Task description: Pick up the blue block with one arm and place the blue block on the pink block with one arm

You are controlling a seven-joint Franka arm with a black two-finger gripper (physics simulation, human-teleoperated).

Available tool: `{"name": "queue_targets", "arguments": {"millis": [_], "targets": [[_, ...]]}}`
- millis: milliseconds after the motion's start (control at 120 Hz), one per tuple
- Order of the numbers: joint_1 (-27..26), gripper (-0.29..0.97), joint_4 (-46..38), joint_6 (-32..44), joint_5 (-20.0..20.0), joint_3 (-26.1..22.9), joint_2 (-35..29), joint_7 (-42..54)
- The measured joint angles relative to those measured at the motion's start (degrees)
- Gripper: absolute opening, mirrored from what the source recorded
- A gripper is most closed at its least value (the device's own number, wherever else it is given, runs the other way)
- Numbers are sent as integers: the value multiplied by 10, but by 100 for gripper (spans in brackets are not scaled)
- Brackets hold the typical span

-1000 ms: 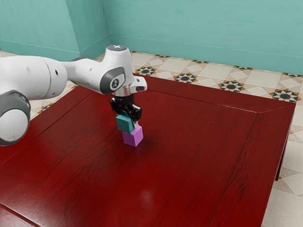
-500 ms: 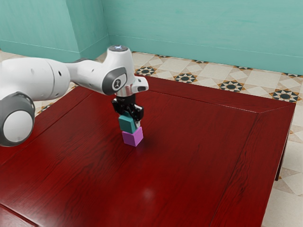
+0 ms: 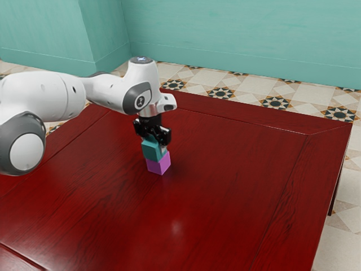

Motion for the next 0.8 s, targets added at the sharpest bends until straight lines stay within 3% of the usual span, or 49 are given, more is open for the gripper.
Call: {"name": "queue_targets", "arguments": {"millis": [225,467,800], "targets": [[-2,60,20,-12,-1,-1,-10,6],[3,66,-5,-77,-5,-3,-137,11],[-2,67,3,-138,-14,-5,-135,18]]}}
